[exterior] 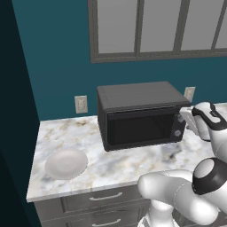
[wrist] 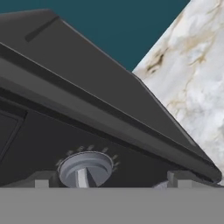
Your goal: Pull the toaster oven rack outwards. Pick up the baguette from the plate and place it on the toaster oven rack. Close the toaster oven door fully and set the temperature to the lowest setting.
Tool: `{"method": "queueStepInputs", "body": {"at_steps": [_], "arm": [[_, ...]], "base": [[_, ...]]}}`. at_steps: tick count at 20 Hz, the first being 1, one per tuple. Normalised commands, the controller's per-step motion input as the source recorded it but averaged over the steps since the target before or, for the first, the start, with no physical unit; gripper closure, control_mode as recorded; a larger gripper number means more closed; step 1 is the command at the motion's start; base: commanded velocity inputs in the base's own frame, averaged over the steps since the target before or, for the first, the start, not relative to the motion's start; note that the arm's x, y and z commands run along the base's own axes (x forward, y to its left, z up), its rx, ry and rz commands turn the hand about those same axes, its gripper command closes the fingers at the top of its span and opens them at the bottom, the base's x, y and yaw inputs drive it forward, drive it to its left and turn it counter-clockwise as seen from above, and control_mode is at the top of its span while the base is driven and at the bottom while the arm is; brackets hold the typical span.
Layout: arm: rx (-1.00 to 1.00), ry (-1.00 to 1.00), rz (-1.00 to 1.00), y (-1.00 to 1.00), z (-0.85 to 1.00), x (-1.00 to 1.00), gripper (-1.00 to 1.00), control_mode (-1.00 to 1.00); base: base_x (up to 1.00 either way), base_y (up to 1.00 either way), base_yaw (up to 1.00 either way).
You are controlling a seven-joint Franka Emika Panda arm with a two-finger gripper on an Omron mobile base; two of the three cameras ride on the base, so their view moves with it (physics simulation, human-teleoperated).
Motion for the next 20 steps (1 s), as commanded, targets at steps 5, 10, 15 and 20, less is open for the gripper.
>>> {"method": "queueStepInputs", "body": {"at_steps": [5,10,15,20], "arm": [[0.0,-0.03,0.0,0.0,0.0,0.13,-1.0,-1.0],[0.0,-0.01,0.0,0.0,0.0,0.26,-1.0,-1.0],[0.0,0.0,0.0,0.08,0.0,0.37,-1.0,-1.0],[0.0,0.0,0.0,0.15,0.0,0.38,1.0,-1.0]], "base": [[0.0,0.0,0.0],[0.0,0.0,0.0],[0.0,0.0,0.0],[0.0,0.0,0.0]]}}
